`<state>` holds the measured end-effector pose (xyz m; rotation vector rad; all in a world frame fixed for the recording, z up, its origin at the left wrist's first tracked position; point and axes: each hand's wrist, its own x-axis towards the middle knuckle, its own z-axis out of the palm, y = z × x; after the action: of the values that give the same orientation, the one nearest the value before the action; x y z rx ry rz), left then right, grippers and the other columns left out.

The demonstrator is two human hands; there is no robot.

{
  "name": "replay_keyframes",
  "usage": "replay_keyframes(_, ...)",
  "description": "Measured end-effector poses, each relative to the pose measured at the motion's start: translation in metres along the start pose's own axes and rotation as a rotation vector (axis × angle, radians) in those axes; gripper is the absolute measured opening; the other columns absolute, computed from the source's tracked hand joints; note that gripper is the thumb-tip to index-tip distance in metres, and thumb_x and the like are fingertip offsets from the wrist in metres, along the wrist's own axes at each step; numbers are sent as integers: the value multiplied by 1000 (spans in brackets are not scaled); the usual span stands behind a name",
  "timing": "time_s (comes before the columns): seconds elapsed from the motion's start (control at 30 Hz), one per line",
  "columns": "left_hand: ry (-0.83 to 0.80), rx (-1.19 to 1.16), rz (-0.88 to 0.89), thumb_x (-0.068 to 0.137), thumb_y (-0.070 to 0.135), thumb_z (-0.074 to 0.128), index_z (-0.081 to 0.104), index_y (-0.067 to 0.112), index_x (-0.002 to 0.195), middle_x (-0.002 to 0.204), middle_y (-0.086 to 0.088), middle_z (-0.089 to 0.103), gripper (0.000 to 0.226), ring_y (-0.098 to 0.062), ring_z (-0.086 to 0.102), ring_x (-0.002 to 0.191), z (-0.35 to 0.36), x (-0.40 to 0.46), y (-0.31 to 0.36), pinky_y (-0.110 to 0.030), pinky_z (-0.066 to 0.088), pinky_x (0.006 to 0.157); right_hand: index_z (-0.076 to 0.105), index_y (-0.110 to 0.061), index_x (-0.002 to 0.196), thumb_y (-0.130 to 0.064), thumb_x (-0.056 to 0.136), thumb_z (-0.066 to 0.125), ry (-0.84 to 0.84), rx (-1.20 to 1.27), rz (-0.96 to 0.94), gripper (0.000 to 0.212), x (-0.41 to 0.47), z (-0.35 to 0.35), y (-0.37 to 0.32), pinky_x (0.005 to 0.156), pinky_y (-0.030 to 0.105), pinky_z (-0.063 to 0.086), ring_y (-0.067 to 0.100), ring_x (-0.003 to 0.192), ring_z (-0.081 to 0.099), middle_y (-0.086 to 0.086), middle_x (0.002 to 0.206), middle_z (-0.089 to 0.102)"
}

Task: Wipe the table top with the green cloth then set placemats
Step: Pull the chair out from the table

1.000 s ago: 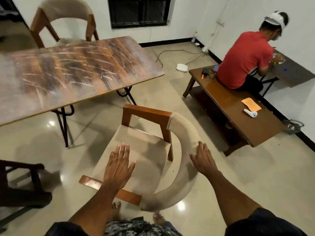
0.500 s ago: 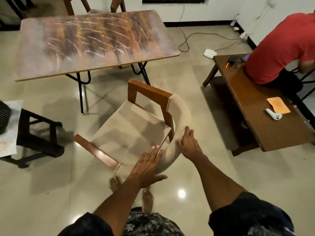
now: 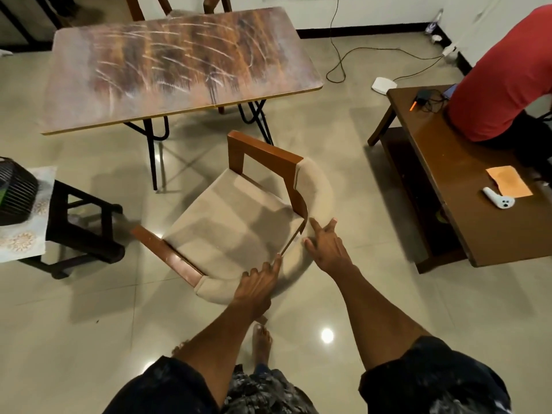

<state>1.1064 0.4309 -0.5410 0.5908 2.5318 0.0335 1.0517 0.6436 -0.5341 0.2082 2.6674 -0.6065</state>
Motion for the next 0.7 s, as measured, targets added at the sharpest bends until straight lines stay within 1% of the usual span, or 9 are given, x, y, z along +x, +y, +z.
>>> replay_keyframes(0.03,-6,16,1,92,6,66,-6,17,165,150,-18,44,103,-38,61,117,-2,-1,0,-47,50,97,26,-20,165,-41,110,46,10,-6,20,61,2,0,-5,110,53,45,54,126,58,41,164,11)
replay_keyframes(0.1,-15,45,12,91,5,65,-2,17,165,142,-17,48,101,-37,61,116,-5,-2,0,-45,50,93,32,-17,160,-39,108,51,40,-17,67,59,1,-2,-15,106,53,48,52,122,62,40,161,20)
replay_keyframes(0.17,-31,30,24,91,5,66,0,17,165,142,-17,48,100,-37,60,116,-9,-2,-1,-45,49,93,35,-15,157,-37,107,54,47,-36,104,58,2,-2,-24,103,50,51,49,119,65,40,159,23)
replay_keyframes(0.23,-27,42,28,92,5,64,0,17,166,142,-18,47,98,-37,59,116,-13,-7,-13,-46,49,93,34,-13,157,-35,107,55,55,-45,97,59,6,0,-38,102,50,52,49,118,66,41,159,21)
replay_keyframes(0.33,-33,69,79,95,7,61,-1,16,166,142,-16,47,94,-36,59,113,-12,-10,-27,-44,49,90,32,-13,160,-32,108,54,49,-40,108,60,2,5,-41,104,48,52,47,119,66,41,162,16)
replay_keyframes(0.47,-37,82,105,96,16,66,2,19,166,141,-12,49,95,-32,60,110,-9,-12,-47,-41,47,84,28,-14,163,-29,108,52,47,-37,71,62,-6,12,-43,108,49,49,50,122,63,40,164,10)
replay_keyframes(0.57,-29,75,136,97,30,68,4,24,163,137,-8,52,92,-30,62,106,-7,-14,-67,-38,40,75,26,-14,164,-26,108,53,34,-38,47,63,-14,16,-51,111,46,47,47,126,61,34,169,1)
replay_keyframes(0.63,-27,79,160,97,38,68,4,27,164,137,-6,51,93,-30,62,106,-8,-15,-82,-39,42,76,24,-15,164,-22,107,54,30,-58,20,65,-16,21,-57,110,45,48,45,128,61,28,171,-7)
replay_keyframes(0.7,-21,83,160,99,45,64,0,31,164,141,-5,50,92,-30,62,110,-8,-16,-99,-42,48,83,22,-14,163,-17,102,62,23,-111,-25,73,-11,24,-65,107,45,52,44,127,62,24,172,-11)
